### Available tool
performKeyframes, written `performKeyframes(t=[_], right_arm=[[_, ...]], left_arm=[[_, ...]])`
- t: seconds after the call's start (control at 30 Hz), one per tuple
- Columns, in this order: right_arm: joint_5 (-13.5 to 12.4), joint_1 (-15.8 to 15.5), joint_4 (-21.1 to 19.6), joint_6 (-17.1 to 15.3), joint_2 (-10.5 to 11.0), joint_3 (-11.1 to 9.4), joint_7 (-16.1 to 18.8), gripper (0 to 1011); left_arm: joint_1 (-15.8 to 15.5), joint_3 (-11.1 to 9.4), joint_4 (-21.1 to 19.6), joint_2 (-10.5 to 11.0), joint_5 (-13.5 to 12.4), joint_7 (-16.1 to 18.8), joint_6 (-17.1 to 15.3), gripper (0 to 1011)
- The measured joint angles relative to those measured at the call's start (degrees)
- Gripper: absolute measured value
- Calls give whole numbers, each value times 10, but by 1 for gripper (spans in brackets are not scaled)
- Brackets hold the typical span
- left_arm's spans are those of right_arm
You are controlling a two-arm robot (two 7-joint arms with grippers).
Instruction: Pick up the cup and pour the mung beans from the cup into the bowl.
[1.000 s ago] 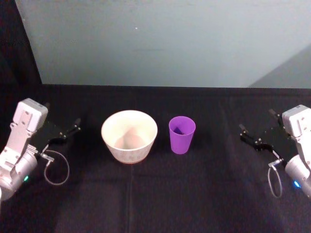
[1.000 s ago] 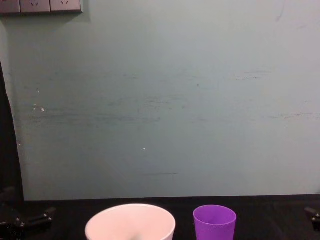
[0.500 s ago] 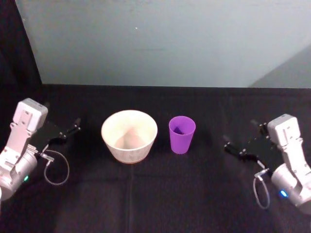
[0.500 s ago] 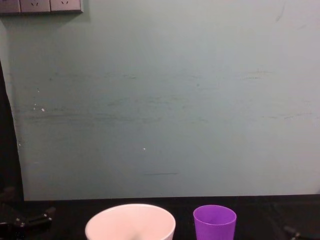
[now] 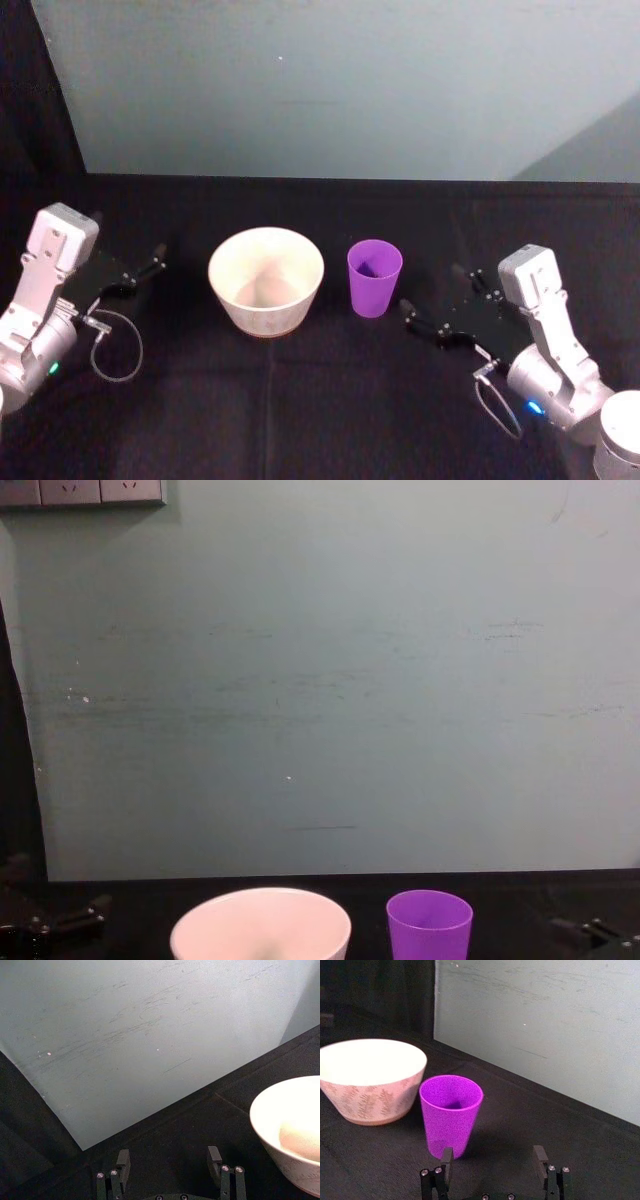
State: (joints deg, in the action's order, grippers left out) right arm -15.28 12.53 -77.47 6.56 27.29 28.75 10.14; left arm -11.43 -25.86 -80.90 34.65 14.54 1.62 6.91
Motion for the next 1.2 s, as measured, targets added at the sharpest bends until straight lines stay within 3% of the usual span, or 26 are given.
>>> performKeyframes(t=[0.37, 0.73, 1.2], right_arm=[[-16, 34, 44, -2, -41, 0, 52, 1003], [-13, 63, 76, -8, -74, 2, 83, 1003], [-24, 81, 119, -8, -112, -16, 114, 1003]], left_arm=[[0, 0, 0, 0, 0, 0, 0, 1011], [0, 0, 0, 0, 0, 0, 0, 1011], [0, 0, 0, 0, 0, 0, 0, 1011]])
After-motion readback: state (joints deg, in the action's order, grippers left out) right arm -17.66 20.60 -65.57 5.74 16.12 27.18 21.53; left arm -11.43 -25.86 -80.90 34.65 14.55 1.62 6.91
